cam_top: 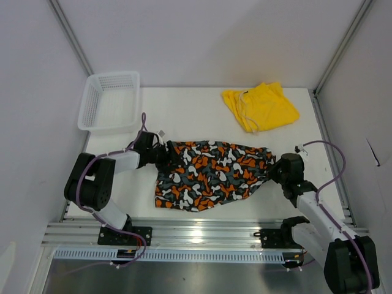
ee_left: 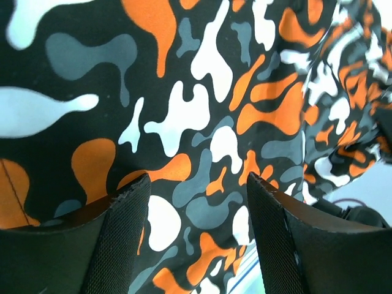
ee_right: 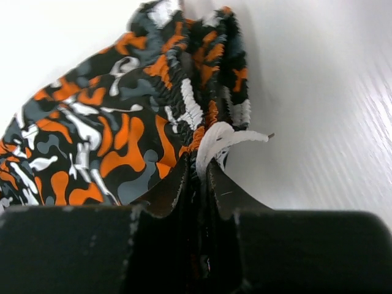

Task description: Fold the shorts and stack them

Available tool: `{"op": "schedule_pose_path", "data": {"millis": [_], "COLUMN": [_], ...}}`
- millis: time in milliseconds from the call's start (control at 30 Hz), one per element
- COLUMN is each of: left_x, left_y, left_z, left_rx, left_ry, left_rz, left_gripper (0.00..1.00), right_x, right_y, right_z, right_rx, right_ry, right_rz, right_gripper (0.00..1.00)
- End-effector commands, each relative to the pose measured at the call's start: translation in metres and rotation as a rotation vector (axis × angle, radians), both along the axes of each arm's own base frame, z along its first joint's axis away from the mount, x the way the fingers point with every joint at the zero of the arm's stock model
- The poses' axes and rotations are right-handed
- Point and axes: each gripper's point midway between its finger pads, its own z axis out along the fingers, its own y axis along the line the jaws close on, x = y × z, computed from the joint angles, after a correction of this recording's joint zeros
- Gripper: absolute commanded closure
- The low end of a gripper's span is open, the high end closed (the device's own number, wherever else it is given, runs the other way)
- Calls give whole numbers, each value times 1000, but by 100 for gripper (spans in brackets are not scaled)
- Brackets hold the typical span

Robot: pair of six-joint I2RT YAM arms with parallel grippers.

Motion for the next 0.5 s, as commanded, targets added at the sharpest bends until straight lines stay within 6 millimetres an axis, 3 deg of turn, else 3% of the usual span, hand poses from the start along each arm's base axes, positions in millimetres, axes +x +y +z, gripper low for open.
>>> {"op": "schedule_pose_path", "data": {"millis": [0, 67, 100, 167, 300, 467], "left_x": [3, 7, 9, 10, 17, 24], "left_y": [52, 59, 61, 63, 62, 51], "left_z": [-39, -37, -36, -38, -30, 12], "left_rx": [241, 254, 255, 254, 239, 213], "left_ry": [38, 36, 35, 46, 32, -47], "left_rz": [103, 126, 133, 138, 148, 137], "left_gripper": [30, 29, 30, 29, 29, 28], "right_x": [-7, -11, -16, -18, -21, -16], "right_y": [1, -1, -7, -6, -12, 1], "right_z": [-5, -1, -9, 1, 1, -3], "right_rx": [87, 97, 97, 136, 168, 196], "right_ry": [-22, -56, -48, -94, -126, -111], "right_rz": [14, 24, 6, 12, -3, 69], "right_gripper": [100, 100, 100, 100, 100, 100]}}
